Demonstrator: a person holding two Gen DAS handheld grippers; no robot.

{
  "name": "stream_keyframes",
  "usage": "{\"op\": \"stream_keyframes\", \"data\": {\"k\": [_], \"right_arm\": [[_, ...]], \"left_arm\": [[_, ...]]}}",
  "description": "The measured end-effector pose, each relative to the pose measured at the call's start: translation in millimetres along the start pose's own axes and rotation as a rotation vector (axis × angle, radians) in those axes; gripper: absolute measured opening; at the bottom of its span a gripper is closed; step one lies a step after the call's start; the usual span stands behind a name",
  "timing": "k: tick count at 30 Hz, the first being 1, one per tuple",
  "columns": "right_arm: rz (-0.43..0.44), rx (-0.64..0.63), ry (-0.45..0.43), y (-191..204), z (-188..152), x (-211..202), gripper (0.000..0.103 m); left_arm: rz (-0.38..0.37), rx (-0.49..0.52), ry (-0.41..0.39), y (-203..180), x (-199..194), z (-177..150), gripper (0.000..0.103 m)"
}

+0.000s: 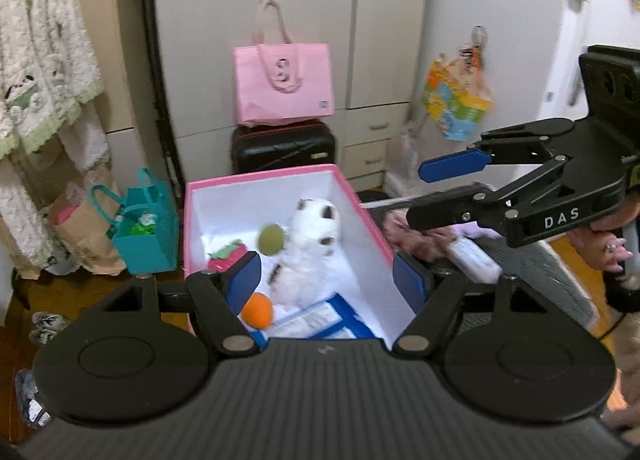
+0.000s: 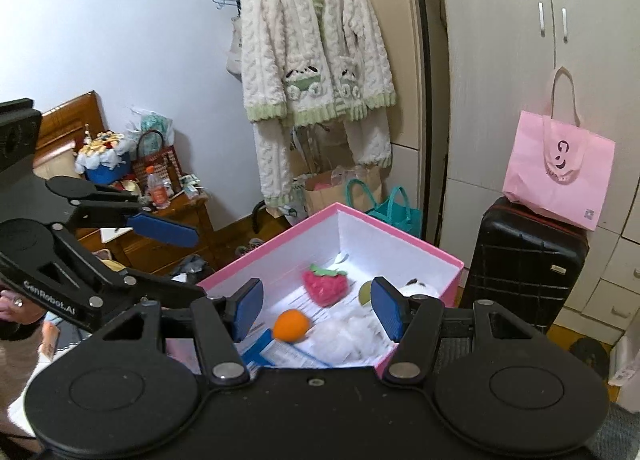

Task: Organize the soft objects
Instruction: 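Open both grippers to drop the strawberry and green sponge into the box, then withdraw both grippers toward the pink scrunchie and white wipe pack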

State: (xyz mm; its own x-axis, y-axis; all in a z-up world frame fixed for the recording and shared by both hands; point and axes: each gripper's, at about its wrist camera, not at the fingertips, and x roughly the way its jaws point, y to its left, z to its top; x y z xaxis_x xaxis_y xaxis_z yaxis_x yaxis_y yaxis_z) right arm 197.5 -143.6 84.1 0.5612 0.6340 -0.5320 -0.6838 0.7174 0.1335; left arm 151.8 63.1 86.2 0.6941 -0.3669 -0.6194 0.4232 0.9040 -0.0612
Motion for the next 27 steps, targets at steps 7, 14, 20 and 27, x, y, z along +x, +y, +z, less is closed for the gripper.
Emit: {"op": "stream_keyframes", "data": {"k": [7, 14, 20, 27], "right_arm": [[-0.019, -0.024, -0.035, 16, -22, -52, 0.065], [-0.097, -0.03, -0.057, 16, -52, -92, 0.065], [-0.143, -0.006, -0.067, 10, -82, -118, 0.066], [-0.166, -0.002, 0.0, -5, -116, -124, 0.076]], "left_arm": [[-0.08, 0.03, 0.028, -31, -24, -13, 0.075], [-0.101, 0.11, 0.03, -66, -34, -19, 0.081], [-0.141, 0.175, 0.032, -98, -28, -27, 0.089], [-0.197, 0.198, 0.072, -127, 6, -36, 0.096]]}}
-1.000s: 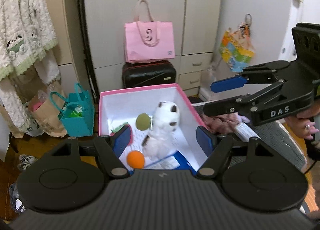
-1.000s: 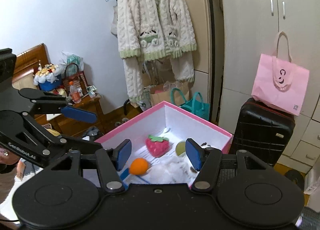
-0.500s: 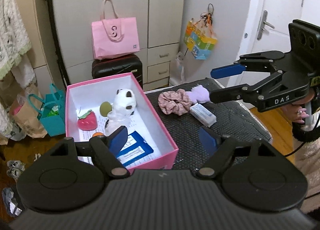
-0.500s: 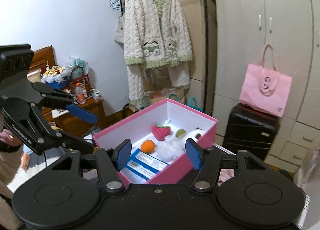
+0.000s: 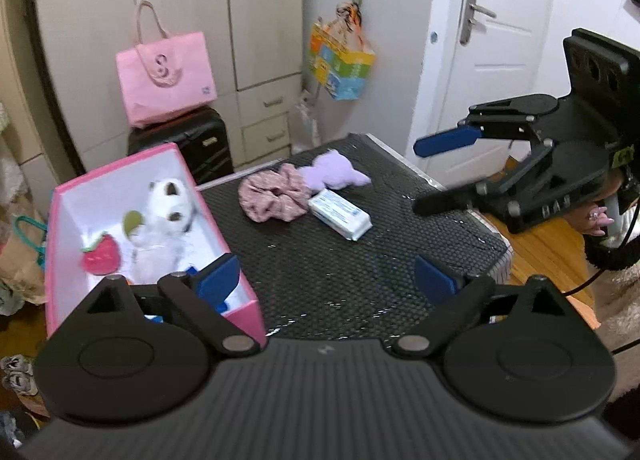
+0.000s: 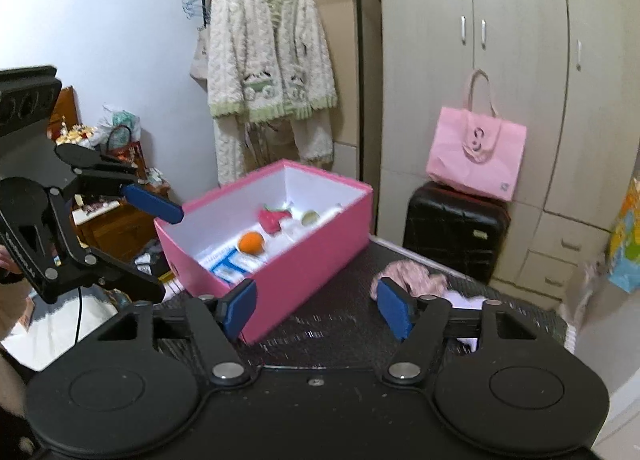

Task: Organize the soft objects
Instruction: 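Withdraw both grippers toward the pink scrunchie and white wipe pack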

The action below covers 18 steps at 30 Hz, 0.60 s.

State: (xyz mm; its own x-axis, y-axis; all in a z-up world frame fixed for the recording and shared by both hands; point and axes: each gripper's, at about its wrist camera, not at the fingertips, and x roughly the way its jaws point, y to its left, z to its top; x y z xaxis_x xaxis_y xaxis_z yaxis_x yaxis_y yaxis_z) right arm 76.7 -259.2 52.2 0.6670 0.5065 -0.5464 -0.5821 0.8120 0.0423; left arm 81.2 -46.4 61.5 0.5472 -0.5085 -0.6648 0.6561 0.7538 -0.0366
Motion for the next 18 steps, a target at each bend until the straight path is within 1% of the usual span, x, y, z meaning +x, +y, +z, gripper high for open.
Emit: {"op": "stream_keyframes", "data": {"k": [3, 5, 7, 8, 10, 13, 18], "right_arm": [[-0.016, 0.004, 0.043, -10, -13, 5, 0.077], [-0.007, 0.013, 0.059, -18, -24, 7, 0.081], [0.0, 0.025, 0.059, -25, -34, 10, 0.086], [-0.002, 0.027, 0.055, -28, -40, 12, 0.086], [-0.022, 0.022, 0.041, -33, -50, 18, 0.087], [-0.075, 0.013, 0.016, -43, -67, 30, 0.087], [-0.107, 0.06, 0.012, -68, -83, 54, 0.087]], "left_arm": [[-0.012, 0.013, 0.029, -7, 19, 1, 0.096], [-0.034, 0.011, 0.047, -10, 31, 2, 0.096], [-0.05, 0.002, 0.051, -12, 41, 3, 0.096], [-0.055, -0.005, 0.047, -13, 46, 4, 0.096], [-0.044, -0.027, 0.024, -14, 58, 4, 0.096], [-0.029, -0.049, 0.012, -14, 75, 5, 0.096], [0.021, -0.114, -0.018, -10, 107, 8, 0.096]]}}
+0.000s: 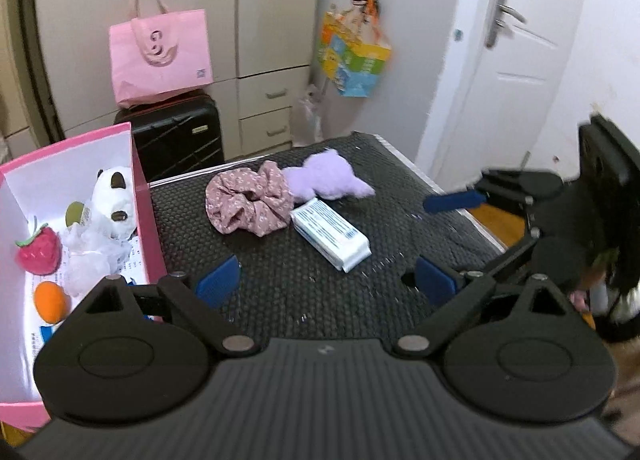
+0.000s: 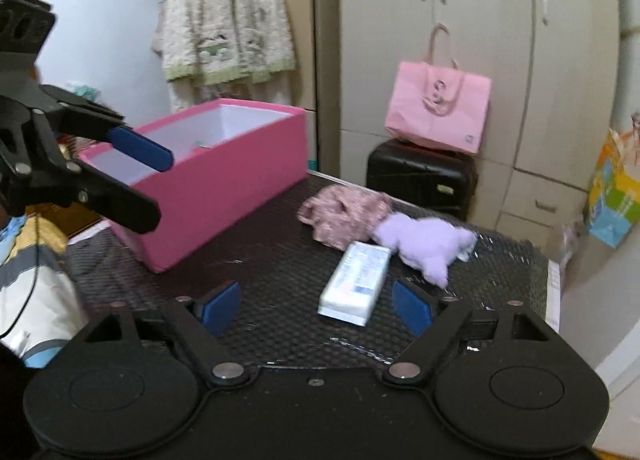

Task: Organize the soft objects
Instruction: 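Withdraw both grippers toward the pink scrunchie and white wipe pack, then close the left gripper on the pink floral scrunchie while the right gripper closes on the white wipe pack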

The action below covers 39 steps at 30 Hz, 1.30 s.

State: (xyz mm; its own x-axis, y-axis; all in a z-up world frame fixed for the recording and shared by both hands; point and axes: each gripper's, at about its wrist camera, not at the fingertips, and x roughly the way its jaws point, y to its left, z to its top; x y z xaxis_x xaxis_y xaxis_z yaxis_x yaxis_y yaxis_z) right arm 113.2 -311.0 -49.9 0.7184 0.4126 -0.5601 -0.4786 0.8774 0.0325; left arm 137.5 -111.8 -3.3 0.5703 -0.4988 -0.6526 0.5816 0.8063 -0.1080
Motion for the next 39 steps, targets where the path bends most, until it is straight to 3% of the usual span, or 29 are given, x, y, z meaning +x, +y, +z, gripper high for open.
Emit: {"op": "stream_keyframes", "data": {"k": [4, 7, 11, 15, 21, 24, 27, 29, 33, 39], "right_arm": [[0.015, 0.025, 0.023, -13, -1, 22, 0.087], [0.028, 0.045, 0.049, -20, -1, 38, 0.087], [0.042, 0.079, 0.069, -26, -2, 56, 0.086], [-0.013, 0.108, 0.039, -30, 0, 65, 0.085], [0.013, 0.06, 0.042, -23, 4, 81, 0.083], [-0.014, 0.04, 0.049, -18, 6, 93, 0.08], [-0.023, 0.054, 0.047, -18, 5, 100, 0.08], [-0.03, 0.06, 0.053, -18, 3, 104, 0.075], [-0.053, 0.073, 0.072, -20, 0, 110, 0.057], [-0.069, 0.079, 0.062, -18, -5, 109, 0.053]], "left_arm": [[0.035, -0.034, -0.033, 0, 27, 7, 0.095], [0.13, -0.03, -0.072, -6, 52, 15, 0.095], [0.169, -0.076, -0.097, -2, 82, 24, 0.095], [0.192, -0.114, -0.086, 7, 111, 30, 0.095], [0.316, -0.196, -0.07, 28, 158, 37, 0.081], [0.329, -0.227, -0.033, 35, 176, 36, 0.071], [0.344, -0.25, -0.011, 42, 182, 30, 0.07], [0.36, -0.254, -0.013, 43, 183, 27, 0.068], [0.33, -0.243, 0.01, 43, 186, 21, 0.047], [0.361, -0.218, -0.016, 40, 190, 15, 0.047]]}}
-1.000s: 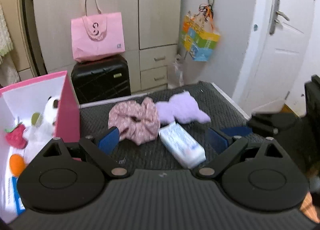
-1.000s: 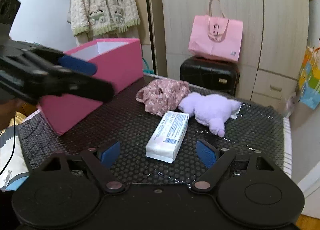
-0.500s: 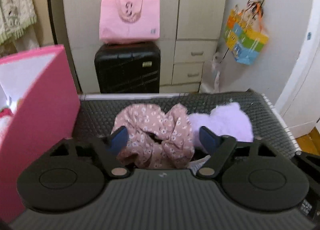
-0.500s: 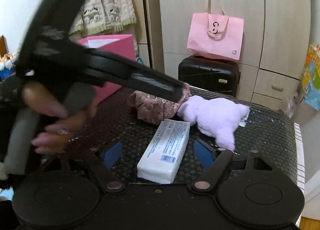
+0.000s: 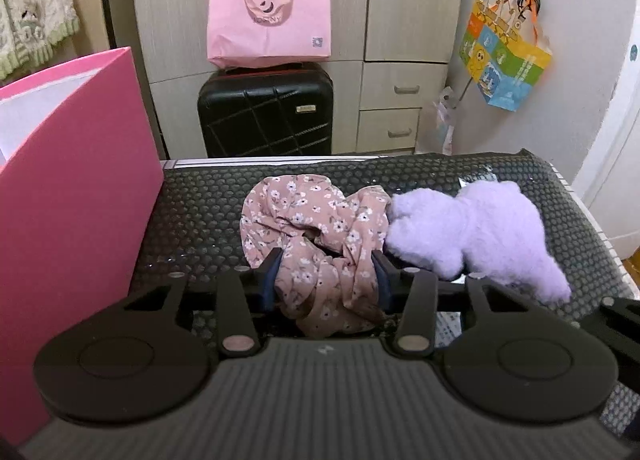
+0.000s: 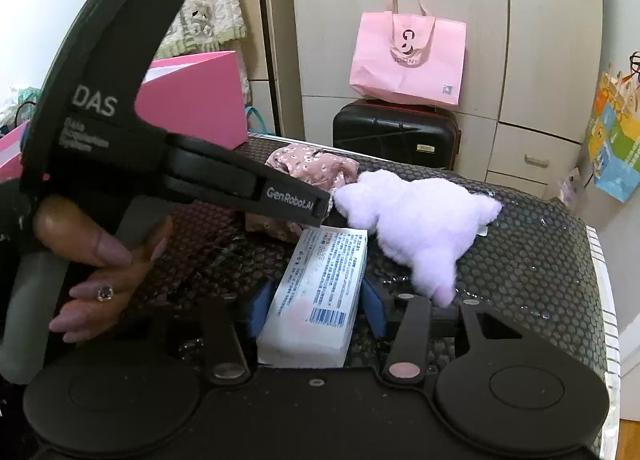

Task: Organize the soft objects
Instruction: 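Close the left gripper on the pink floral scrunchie while the right gripper closes on the white wipe pack, then lift the scrunchie and wipe pack and carry them toward the pink box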

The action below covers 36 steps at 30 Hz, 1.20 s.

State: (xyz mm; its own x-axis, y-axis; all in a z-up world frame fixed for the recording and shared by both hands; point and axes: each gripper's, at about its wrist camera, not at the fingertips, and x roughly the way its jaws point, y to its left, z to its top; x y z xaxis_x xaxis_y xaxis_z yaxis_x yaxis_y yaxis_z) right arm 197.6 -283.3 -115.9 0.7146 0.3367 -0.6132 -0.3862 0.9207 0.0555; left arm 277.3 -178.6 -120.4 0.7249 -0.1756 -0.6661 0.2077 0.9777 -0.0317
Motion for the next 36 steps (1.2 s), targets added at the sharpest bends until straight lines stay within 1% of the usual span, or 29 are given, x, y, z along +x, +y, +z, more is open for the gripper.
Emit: {"op": "stream_keyframes", "data": {"k": [3, 6, 7, 8, 9, 10, 12, 21, 29, 36], "right_arm": [[-0.01, -0.001, -0.004, 2, -2, 1, 0.053], [-0.022, -0.003, -0.01, 5, -4, -1, 0.053], [-0.029, -0.007, -0.012, 7, -4, -1, 0.051], [-0.034, -0.012, -0.013, 8, -5, -2, 0.049], [-0.036, -0.01, -0.013, 9, -5, -3, 0.048], [-0.036, 0.0, -0.013, 8, -5, -3, 0.047], [-0.038, 0.021, -0.014, 8, -4, -5, 0.046], [-0.049, 0.081, -0.019, 9, -10, -21, 0.045], [-0.054, 0.112, -0.022, 13, -16, -38, 0.045], [-0.055, 0.124, -0.018, 14, -21, -52, 0.045]], "left_arm": [[0.002, 0.0, -0.004, 0, 1, 1, 0.047], [0.004, 0.007, -0.006, 0, 0, -1, 0.044], [0.008, 0.009, -0.008, 0, -1, -1, 0.037], [0.018, 0.015, -0.011, -1, -2, -2, 0.034], [0.02, 0.014, -0.011, 0, -4, -2, 0.028], [0.011, 0.0, -0.012, 2, -5, -2, 0.024], [-0.009, -0.031, -0.012, 7, -9, -2, 0.022], [-0.017, -0.048, -0.06, 14, -37, -9, 0.021], [-0.059, -0.059, -0.08, 18, -63, -19, 0.021], [-0.125, -0.088, -0.06, 25, -88, -29, 0.021]]}}
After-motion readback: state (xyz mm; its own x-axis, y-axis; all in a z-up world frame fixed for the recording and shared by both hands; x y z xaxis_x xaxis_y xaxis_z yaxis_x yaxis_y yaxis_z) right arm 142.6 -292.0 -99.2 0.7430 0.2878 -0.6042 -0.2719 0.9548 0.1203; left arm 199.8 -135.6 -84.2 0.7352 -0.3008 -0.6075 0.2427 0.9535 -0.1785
